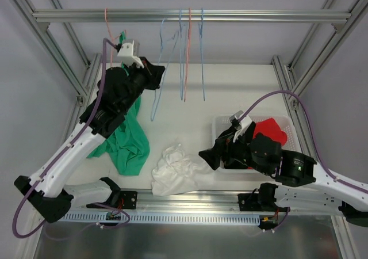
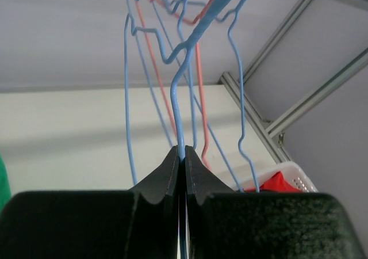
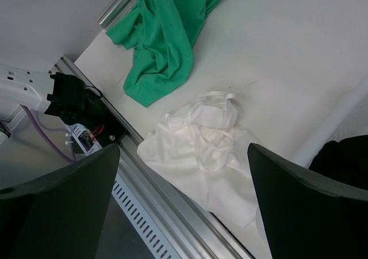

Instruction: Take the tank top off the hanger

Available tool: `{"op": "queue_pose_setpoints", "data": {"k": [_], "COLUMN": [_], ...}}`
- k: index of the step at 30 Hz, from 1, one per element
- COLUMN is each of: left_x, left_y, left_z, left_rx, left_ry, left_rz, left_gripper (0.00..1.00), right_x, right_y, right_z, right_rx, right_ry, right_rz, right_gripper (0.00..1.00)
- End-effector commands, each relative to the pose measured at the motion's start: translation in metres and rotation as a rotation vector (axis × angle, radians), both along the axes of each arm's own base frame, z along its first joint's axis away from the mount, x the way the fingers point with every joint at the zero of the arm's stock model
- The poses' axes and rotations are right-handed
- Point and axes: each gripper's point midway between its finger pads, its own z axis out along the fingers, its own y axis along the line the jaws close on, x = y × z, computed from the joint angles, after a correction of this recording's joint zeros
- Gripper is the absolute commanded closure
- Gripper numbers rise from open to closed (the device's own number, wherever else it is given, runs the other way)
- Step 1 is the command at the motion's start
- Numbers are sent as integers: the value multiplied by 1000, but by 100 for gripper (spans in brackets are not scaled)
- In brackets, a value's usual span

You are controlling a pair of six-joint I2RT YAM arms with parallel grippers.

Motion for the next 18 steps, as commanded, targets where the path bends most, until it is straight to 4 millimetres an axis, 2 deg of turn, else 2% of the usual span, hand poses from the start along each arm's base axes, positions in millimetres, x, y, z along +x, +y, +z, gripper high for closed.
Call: {"op": "queue_pose_setpoints", "data": {"k": [1,2,5,9,14,18], "left_x": [18,28,50,74,98,106], "left_y": [-7,-13,-14,-15,-12,-16], "left_z": [44,52,58,55,33,13], "left_rx": [3,3,6,10,-2,-2], "left_ry": [-85,-92,-94,-69,-6,40], "left_rz": [30,38,96,136,168,151], "left_gripper": [100,100,100,100,100,100], "right_x": [-2,-2,3,-1,-2,-3], "right_y": [0,0,-4,0,5,13], "right_z": [-3,-4,-9,-16,-20,-28], "right_rx": [-20,-20,-21,-32,-44,-67], "right_ry": [6,10,14,32,39,44], "right_rz": [11,8,-32,-16,1,24], "right_gripper": [1,0,0,1,0,1]}}
